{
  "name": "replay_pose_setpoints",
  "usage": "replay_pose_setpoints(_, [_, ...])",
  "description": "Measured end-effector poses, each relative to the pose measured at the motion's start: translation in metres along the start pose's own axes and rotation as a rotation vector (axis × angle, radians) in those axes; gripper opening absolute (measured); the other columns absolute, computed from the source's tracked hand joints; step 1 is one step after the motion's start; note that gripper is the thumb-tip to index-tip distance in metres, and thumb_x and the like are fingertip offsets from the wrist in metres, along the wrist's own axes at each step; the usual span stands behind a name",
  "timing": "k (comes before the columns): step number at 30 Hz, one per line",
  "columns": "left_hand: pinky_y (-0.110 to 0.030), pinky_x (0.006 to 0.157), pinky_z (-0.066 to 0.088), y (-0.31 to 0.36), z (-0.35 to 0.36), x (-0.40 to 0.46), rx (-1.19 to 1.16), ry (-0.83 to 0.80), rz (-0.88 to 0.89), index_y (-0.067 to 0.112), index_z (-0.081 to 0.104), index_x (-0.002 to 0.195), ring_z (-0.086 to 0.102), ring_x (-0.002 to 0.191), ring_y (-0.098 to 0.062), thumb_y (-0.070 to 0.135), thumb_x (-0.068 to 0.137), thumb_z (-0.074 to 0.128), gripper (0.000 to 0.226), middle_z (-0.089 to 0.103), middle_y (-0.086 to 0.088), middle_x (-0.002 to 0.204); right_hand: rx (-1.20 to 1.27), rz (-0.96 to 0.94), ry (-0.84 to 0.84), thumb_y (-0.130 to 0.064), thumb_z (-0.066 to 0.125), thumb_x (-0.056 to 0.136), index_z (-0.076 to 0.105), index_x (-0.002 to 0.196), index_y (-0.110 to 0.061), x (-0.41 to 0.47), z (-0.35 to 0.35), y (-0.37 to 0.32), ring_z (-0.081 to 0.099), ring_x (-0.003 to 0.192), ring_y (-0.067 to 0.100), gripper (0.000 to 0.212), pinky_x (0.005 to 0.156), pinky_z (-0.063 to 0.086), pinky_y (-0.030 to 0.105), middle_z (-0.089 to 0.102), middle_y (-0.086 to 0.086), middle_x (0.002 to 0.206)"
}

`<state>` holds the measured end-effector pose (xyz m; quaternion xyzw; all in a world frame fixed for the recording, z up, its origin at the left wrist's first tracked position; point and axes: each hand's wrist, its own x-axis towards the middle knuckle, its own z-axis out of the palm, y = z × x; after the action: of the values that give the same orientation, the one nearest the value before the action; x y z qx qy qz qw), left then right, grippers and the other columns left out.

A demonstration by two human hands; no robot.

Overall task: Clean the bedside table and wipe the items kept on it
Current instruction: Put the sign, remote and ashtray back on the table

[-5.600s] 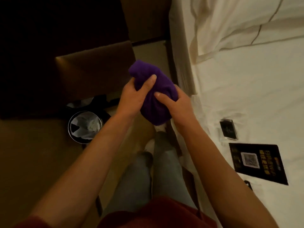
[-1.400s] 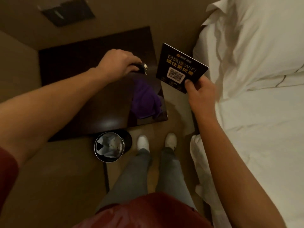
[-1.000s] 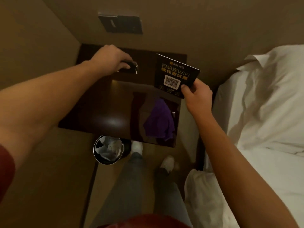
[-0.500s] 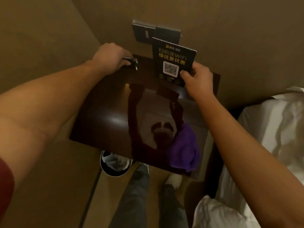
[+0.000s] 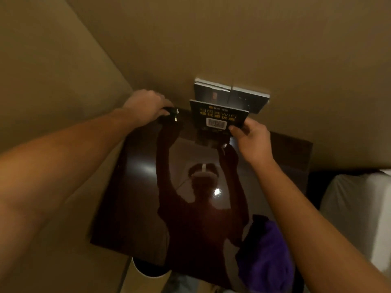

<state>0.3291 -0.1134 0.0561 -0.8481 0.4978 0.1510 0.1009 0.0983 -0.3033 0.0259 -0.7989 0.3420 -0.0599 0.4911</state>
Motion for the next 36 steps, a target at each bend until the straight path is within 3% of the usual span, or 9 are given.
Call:
replay_pose_setpoints(5, [-0.039,0.088,0.051,-0.023,0.022,0.012,-0.043,0.034,0.026,0.025,0.063,0.137,0.064,0.117,-0.031,0.037,0.100,0.060,0.038,0.068,-0.007,0.127,0.015,0.033,-0.009,-0.015,0.067,0.099,0.074,0.119,-0.021,0.015,0.025,0.003,0.070,0.105,0.018,0.022,0.097,0.056,0.043,0.076,0.001,0.108])
replay_pose_setpoints(8, [-0.042,0.087,0.053,-0.029,0.025,0.015,-0.062,0.044,0.046,0.023,0.065,0.135,0.065,0.115,-0.031,0.035,0.100,0.061,0.037,0.067,-0.008,0.125,-0.002,0.006,-0.011,-0.015,0.067,0.099,0.074,0.118,-0.022,0.019,0.033,-0.001,0.070,0.101,0.014,0.022,0.095,0.058,0.043,0.075,-0.004,0.104])
replay_pose_setpoints(12, [-0.043,0.090,0.053,-0.031,0.026,0.018,-0.038,0.004,0.058,0.024,0.061,0.138,0.063,0.119,-0.029,0.037,0.102,0.057,0.039,0.065,-0.007,0.130,0.002,0.007,-0.024,-0.014,0.066,0.099,0.073,0.121,-0.021,0.027,0.039,-0.008,0.070,0.103,0.017,0.023,0.095,0.057,0.046,0.076,0.001,0.108])
replay_pose_setpoints(27, [-0.039,0.088,0.051,-0.054,0.045,0.023,-0.079,0.014,0.038,0.021,0.062,0.139,0.062,0.118,-0.030,0.034,0.102,0.057,0.039,0.065,-0.010,0.127,0.001,0.028,-0.052,-0.014,0.065,0.100,0.071,0.126,-0.019,0.042,0.072,-0.015,0.067,0.108,0.010,0.027,0.096,0.055,0.031,0.073,-0.003,0.117])
replay_pose_setpoints(36, [-0.045,0.097,0.048,-0.060,0.061,0.032,-0.191,-0.027,0.023,0.016,0.061,0.136,0.058,0.121,-0.034,0.027,0.099,0.062,0.038,0.064,-0.014,0.127,0.067,0.107,-0.072,-0.012,0.065,0.100,0.070,0.125,-0.020,0.047,0.080,-0.011,0.068,0.113,0.016,0.027,0.102,0.056,0.043,0.073,-0.001,0.119])
